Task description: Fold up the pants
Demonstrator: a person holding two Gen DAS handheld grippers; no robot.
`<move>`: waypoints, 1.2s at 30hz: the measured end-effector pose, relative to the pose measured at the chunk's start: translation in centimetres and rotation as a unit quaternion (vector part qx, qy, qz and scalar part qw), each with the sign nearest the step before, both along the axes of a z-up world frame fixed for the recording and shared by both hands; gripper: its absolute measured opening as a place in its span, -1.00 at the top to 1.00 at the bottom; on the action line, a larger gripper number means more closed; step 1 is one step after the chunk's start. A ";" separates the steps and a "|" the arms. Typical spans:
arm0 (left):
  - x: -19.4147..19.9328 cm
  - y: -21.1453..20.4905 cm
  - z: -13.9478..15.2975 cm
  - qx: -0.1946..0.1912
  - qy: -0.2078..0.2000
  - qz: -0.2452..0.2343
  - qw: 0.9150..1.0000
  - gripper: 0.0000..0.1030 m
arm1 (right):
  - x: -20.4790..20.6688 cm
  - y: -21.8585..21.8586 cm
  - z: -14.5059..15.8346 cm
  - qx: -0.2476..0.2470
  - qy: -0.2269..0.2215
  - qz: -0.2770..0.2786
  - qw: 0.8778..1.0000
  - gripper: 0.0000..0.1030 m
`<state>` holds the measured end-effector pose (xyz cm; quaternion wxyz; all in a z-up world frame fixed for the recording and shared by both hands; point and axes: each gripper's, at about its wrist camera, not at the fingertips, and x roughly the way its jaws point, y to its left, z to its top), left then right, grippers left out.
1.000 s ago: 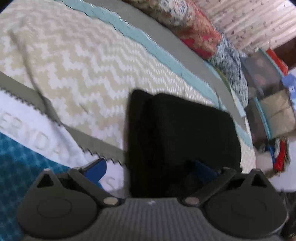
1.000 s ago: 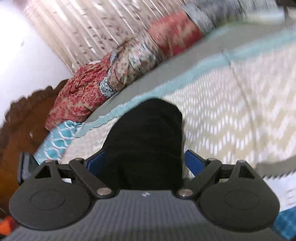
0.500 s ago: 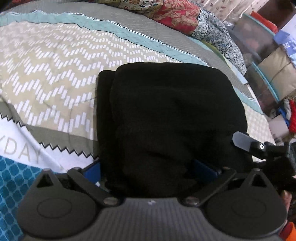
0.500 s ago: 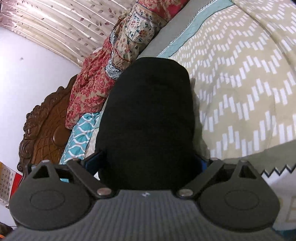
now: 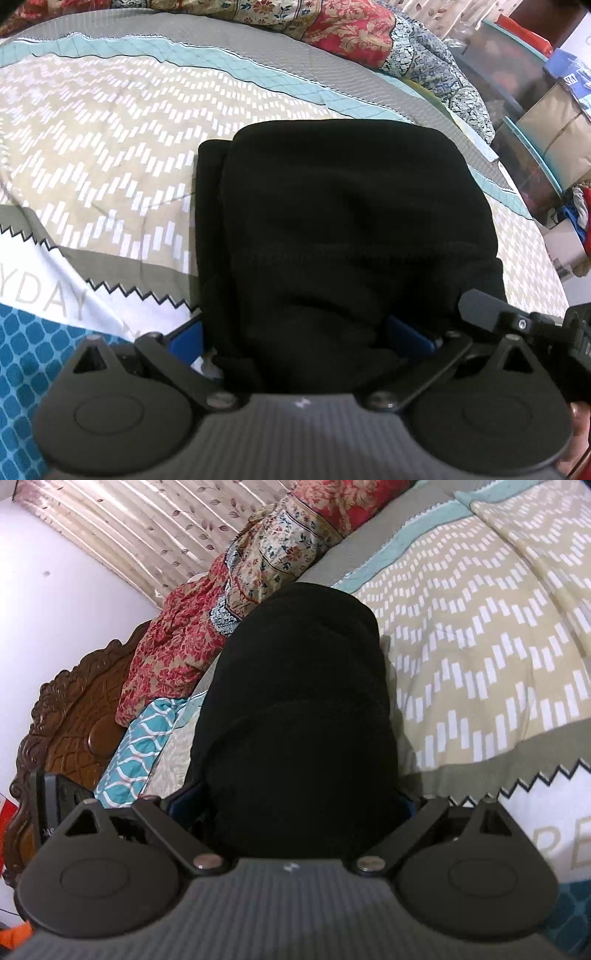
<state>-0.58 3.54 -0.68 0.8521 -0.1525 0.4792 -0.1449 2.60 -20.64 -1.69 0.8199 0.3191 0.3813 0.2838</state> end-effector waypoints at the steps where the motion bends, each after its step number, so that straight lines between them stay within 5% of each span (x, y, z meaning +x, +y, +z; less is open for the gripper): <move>1: -0.2 0.0 0.0 0.001 -0.002 -0.001 1.000 -1.00 | 0.0 0.1 0.0 -0.002 -0.003 -0.001 1.000 -0.92; 20: -2.3 -0.3 -0.1 -0.010 -0.023 0.023 0.999 -1.00 | 0.1 1.9 0.3 -0.044 -0.015 -0.012 0.999 -0.94; 22: -2.5 -0.7 0.1 -0.005 -0.026 0.026 0.999 -0.94 | -0.1 2.7 1.0 -0.076 -0.012 -0.023 0.997 -0.62; 25: -3.1 -0.9 1.4 -0.017 -0.041 0.018 0.999 -0.40 | -0.9 3.8 2.5 -0.100 -0.022 -0.024 0.994 -0.14; 28: -3.4 -1.1 3.5 -0.016 -0.063 0.011 0.998 -0.10 | -1.6 4.4 4.2 -0.104 -0.047 -0.018 0.993 -0.01; 32: -2.2 -0.2 7.1 -0.042 -0.092 0.033 0.994 -0.09 | -1.4 5.5 6.8 -0.100 -0.098 -0.026 0.990 0.03; 36: 1.0 0.4 11.5 -0.034 -0.168 0.029 0.985 -0.09 | 1.7 5.8 9.3 -0.085 -0.169 -0.046 0.981 0.03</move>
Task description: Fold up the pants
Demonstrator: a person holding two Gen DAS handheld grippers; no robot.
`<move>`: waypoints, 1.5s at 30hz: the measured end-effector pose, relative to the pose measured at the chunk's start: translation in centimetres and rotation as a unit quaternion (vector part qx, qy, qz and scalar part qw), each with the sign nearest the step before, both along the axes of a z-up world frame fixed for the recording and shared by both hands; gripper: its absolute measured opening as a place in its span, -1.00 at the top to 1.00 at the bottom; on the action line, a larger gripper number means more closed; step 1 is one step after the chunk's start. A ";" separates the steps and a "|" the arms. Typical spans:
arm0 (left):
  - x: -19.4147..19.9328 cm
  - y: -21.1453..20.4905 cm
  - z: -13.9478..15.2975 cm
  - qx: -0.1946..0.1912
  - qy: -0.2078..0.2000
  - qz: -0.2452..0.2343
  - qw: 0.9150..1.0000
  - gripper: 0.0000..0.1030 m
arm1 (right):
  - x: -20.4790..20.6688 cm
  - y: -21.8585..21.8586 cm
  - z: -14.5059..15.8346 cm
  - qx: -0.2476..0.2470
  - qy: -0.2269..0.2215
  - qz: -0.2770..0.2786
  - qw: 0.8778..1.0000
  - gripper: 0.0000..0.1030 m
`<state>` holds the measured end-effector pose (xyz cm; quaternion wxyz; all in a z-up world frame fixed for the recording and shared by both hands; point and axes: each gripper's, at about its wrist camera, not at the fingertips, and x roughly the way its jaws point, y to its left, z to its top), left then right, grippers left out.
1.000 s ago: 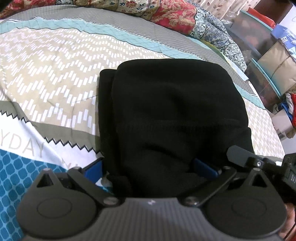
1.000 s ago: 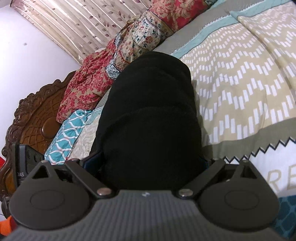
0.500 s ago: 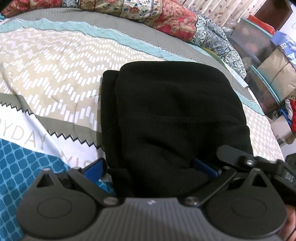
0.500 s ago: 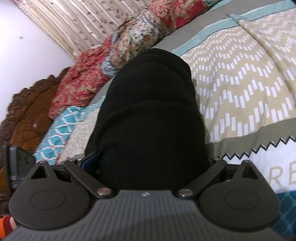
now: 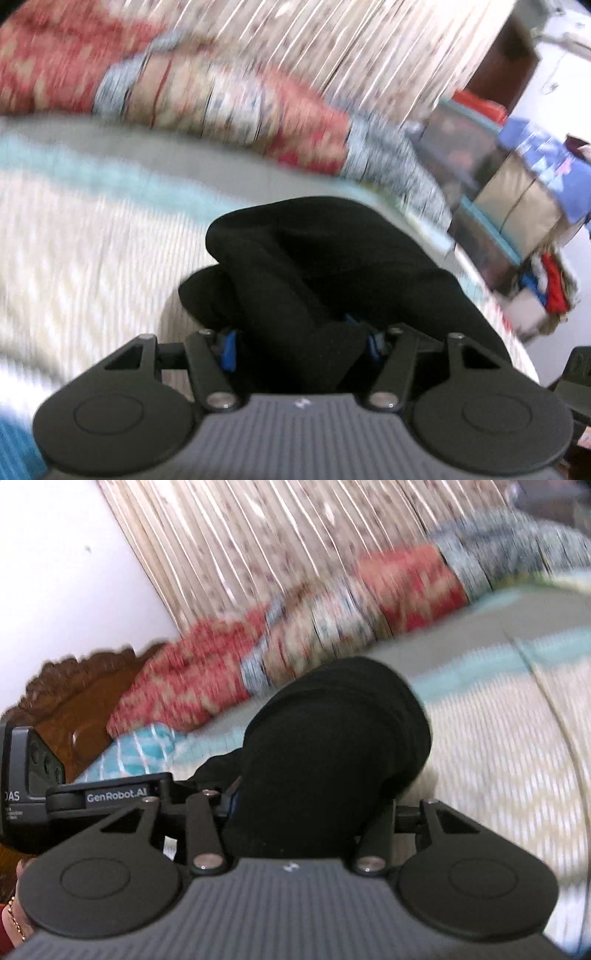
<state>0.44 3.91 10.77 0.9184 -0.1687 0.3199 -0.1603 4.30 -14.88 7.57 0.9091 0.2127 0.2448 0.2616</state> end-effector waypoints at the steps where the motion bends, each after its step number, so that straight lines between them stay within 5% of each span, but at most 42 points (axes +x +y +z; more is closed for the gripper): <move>1: 1.3 0.0 0.8 0.009 -0.020 -0.001 1.000 -0.09 | 1.2 0.3 0.6 -0.002 -0.023 -0.006 1.000 0.03; 5: 7.9 -0.4 2.8 0.046 -0.075 0.007 0.996 -0.09 | 6.1 1.3 1.5 0.004 -0.077 -0.032 0.997 0.03; 9: 14.5 -0.5 1.2 0.066 -0.073 0.015 0.995 -0.09 | 11.6 2.9 0.2 0.000 -0.092 -0.060 0.994 0.03; 14: 21.1 -0.1 -7.6 0.098 0.058 0.049 0.992 -0.14 | 18.6 3.7 -6.4 -0.008 0.046 -0.072 0.996 0.00; 15: 21.6 -0.2 -9.3 0.109 0.090 0.060 0.988 -0.28 | 19.6 3.9 -8.1 -0.018 0.093 -0.076 0.993 -0.19; 16: 21.4 0.1 -10.5 0.100 0.096 0.080 0.987 -0.66 | 20.3 3.6 -9.7 -0.022 0.134 -0.082 0.987 -0.31; 18: 20.4 0.5 -10.9 0.073 0.091 0.097 0.988 -0.70 | 19.9 2.3 -10.9 0.009 0.142 -0.078 0.987 -0.32; 20: 19.6 0.2 -10.5 0.075 0.103 0.110 0.986 -0.70 | 19.4 2.4 -9.9 -0.024 0.141 -0.076 0.987 -0.40; 23: 17.8 0.3 -8.7 0.071 0.115 0.116 0.984 -0.70 | 18.0 1.9 -8.0 -0.040 0.157 -0.086 0.983 -0.75; 27: 12.6 -0.1 -6.6 0.123 0.096 0.120 0.980 -0.95 | 11.8 2.0 -6.0 -0.078 0.121 -0.098 0.985 -0.98; 36: 0.7 -2.2 -5.7 0.220 0.111 0.106 0.963 -1.00 | 0.8 3.6 -5.2 -0.132 0.149 -0.115 0.973 -1.00; 45: -6.1 -2.9 -4.0 0.235 0.102 0.102 0.961 -1.00 | -5.0 4.4 -3.8 -0.146 0.147 -0.109 0.972 -1.00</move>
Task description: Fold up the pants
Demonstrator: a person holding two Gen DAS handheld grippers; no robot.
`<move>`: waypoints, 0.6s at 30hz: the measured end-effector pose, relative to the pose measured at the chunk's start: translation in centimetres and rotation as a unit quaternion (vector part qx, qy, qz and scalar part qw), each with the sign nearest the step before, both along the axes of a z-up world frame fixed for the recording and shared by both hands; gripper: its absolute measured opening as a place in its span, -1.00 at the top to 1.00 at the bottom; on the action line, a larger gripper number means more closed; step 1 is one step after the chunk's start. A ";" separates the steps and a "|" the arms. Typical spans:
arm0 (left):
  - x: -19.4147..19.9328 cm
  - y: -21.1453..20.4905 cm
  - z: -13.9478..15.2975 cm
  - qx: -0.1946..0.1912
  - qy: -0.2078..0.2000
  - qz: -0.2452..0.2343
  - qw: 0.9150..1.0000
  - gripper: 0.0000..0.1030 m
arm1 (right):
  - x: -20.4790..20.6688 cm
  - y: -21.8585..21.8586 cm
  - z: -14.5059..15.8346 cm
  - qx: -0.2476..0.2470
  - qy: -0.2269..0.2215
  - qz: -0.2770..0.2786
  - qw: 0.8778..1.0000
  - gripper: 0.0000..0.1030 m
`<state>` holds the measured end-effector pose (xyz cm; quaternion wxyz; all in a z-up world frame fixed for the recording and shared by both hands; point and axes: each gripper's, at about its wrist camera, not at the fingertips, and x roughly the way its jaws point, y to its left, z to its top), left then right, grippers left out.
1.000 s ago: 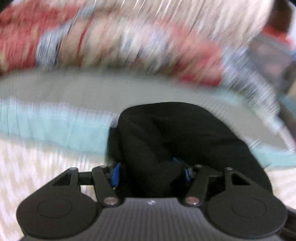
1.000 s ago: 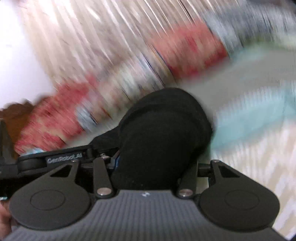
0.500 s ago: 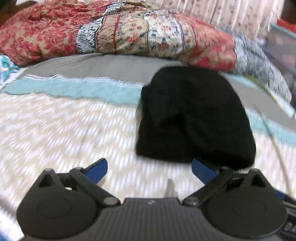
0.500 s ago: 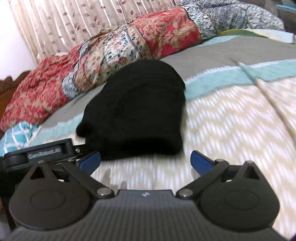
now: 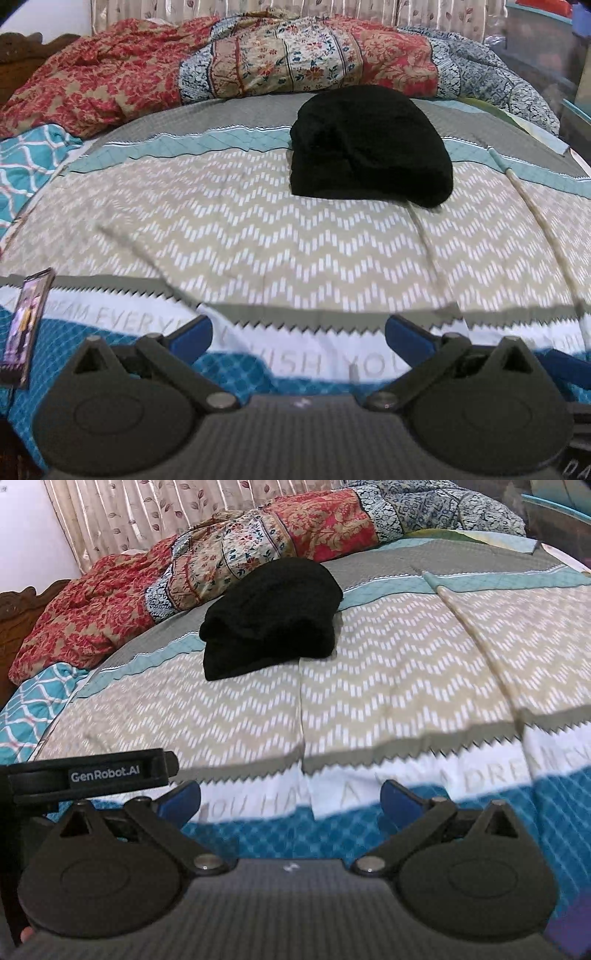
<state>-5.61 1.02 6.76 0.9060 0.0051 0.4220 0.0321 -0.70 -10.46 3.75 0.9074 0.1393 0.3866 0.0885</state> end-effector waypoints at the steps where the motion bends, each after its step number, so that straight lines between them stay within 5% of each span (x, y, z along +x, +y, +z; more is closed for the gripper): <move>1: -0.5 0.0 0.1 0.002 -0.002 0.000 1.000 -1.00 | -0.4 -0.1 0.1 0.001 0.001 -0.004 1.000 -1.00; 18: -4.9 -0.1 0.8 0.000 -0.001 0.002 1.000 -1.00 | -4.7 -0.4 0.9 0.005 -0.004 -0.033 0.999 -1.00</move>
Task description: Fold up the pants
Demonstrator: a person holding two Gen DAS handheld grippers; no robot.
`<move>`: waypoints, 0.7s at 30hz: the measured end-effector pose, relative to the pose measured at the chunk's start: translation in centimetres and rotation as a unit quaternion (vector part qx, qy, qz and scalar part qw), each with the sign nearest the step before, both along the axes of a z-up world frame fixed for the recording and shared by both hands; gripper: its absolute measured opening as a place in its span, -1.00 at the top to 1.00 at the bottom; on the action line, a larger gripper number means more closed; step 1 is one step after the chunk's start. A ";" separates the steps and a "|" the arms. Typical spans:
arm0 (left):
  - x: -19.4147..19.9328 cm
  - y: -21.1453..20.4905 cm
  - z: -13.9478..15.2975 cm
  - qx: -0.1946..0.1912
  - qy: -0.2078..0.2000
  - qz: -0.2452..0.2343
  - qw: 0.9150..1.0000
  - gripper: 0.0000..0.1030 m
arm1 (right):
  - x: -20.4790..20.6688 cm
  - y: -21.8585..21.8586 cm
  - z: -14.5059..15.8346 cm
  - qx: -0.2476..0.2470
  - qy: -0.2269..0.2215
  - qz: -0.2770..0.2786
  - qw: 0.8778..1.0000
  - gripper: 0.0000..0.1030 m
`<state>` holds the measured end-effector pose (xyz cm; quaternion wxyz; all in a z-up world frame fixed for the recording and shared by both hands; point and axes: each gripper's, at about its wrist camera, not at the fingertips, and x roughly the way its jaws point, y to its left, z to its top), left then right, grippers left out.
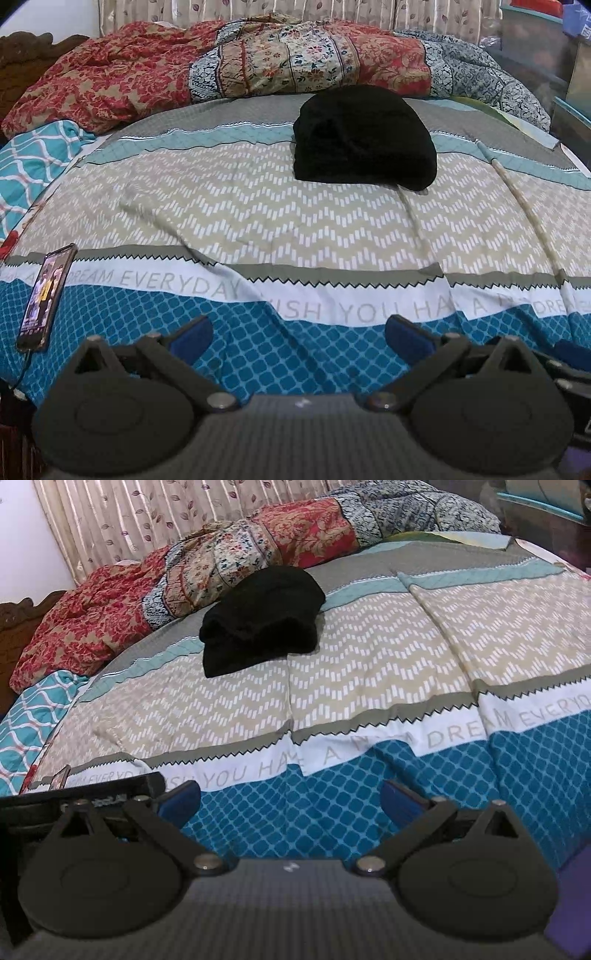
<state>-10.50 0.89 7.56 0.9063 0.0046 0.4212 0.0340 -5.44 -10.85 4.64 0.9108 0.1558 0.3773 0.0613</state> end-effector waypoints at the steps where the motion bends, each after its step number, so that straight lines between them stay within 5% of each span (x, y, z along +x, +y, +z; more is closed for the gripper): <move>1: 0.0 0.0 0.1 0.001 0.002 0.001 1.000 -1.00 | 0.0 -0.1 0.0 0.001 0.001 -0.003 1.000 -1.00; 21: 2.2 0.1 -0.7 0.037 0.020 0.014 0.999 -1.00 | 1.3 -0.9 -0.5 0.027 0.027 0.002 0.999 -1.00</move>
